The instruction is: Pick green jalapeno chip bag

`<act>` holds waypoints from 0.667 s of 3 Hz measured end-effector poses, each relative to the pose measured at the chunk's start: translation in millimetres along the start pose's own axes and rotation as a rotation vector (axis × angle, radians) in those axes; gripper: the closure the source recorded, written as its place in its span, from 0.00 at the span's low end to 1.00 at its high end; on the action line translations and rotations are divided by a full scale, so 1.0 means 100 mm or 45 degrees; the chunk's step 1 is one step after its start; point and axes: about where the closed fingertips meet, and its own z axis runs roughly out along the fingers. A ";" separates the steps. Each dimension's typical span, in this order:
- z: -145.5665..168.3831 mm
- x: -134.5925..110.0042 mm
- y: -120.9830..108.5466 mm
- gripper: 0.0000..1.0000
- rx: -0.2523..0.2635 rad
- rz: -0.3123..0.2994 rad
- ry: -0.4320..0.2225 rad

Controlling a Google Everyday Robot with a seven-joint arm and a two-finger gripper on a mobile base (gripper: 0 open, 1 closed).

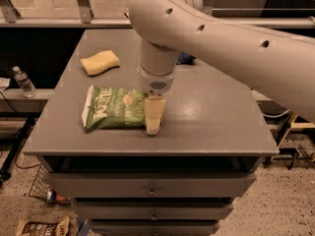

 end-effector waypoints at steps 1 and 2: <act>0.02 0.00 0.03 0.34 -0.009 0.007 0.000; 0.01 0.00 0.03 0.58 -0.009 0.008 -0.002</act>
Offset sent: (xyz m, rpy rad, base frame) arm 0.0117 -0.0062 0.0425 0.0848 -0.0367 -0.0296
